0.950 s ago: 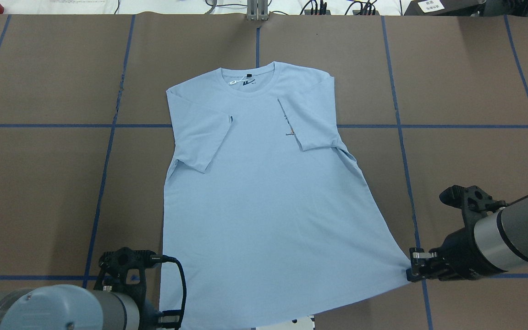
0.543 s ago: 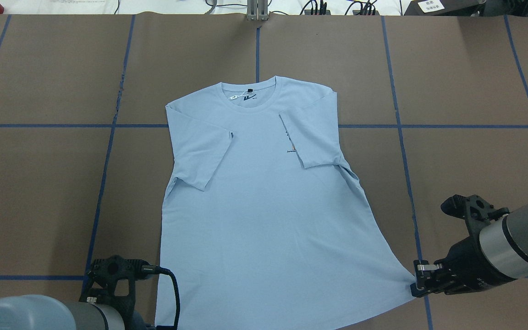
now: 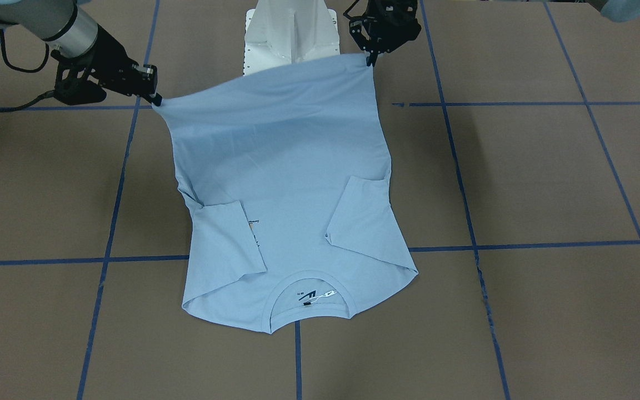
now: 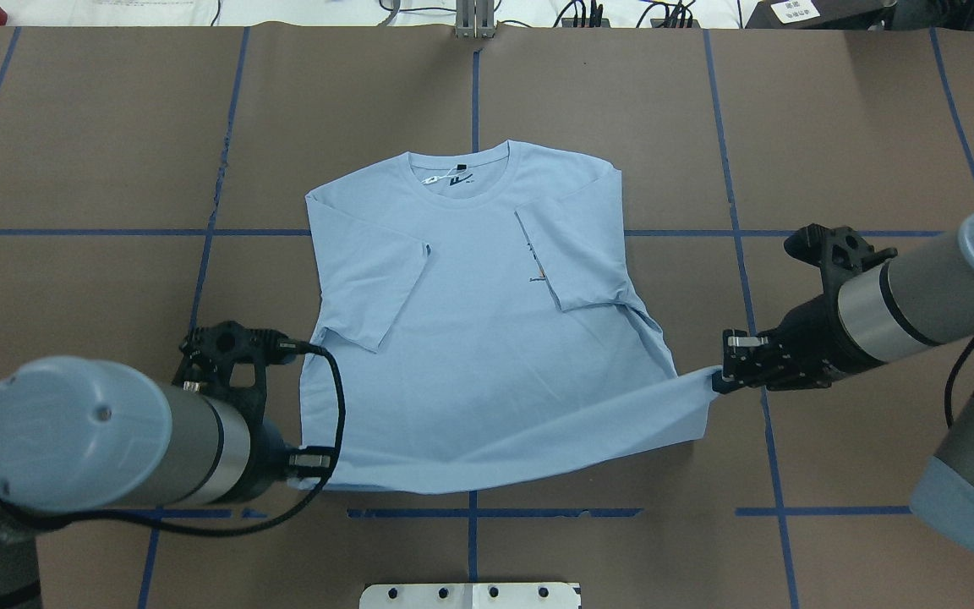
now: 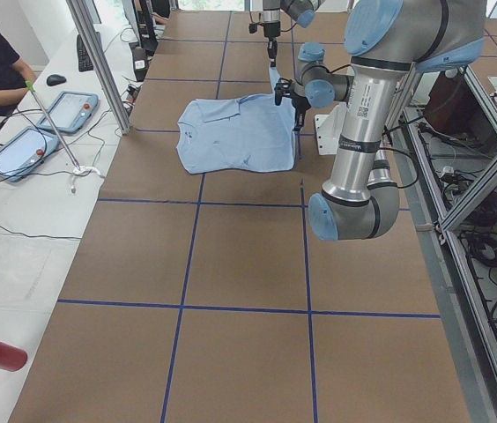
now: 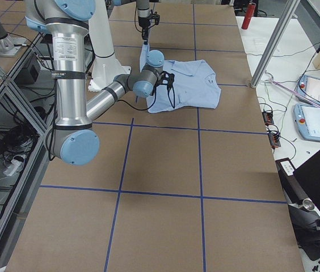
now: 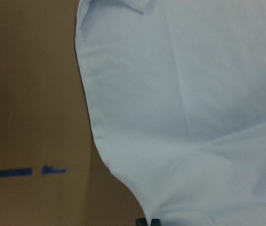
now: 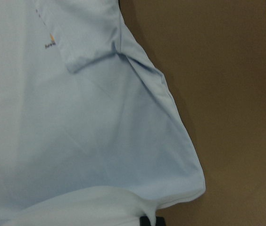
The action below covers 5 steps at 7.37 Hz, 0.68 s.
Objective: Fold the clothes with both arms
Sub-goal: 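Lift the hem with both grippers and fold it toward the collar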
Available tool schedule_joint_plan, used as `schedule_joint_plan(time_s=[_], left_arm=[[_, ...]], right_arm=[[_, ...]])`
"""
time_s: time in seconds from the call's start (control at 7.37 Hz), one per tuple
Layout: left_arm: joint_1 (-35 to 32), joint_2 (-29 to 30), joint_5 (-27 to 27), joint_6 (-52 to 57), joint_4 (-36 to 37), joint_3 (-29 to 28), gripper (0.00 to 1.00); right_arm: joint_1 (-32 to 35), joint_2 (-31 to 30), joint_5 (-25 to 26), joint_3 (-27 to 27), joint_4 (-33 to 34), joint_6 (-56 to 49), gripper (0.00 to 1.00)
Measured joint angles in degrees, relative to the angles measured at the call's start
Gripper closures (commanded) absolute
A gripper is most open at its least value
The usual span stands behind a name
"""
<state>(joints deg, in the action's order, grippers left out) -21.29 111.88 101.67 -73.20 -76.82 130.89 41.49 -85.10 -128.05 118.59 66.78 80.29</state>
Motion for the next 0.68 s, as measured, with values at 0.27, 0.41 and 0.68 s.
schedule_joint_plan(time_s=[0.27, 0.41, 0.68], left_arm=[[-10.09, 3.66, 2.62, 7.66, -0.4, -7.21, 1.0], [-13.34, 5.08, 2.96, 10.23, -1.77, -10.99, 1.0], [-17.79, 7.96, 3.16, 11.96, -7.95, -20.25, 1.0]], right_arm=[[6.43, 8.6, 0.26, -9.27, -0.02, -1.89, 1.0], [8.71, 12.82, 0.55, -13.93, 0.01, -2.82, 1.0], [11.41, 21.51, 1.43, -24.31, -0.11, -3.78, 1.0]])
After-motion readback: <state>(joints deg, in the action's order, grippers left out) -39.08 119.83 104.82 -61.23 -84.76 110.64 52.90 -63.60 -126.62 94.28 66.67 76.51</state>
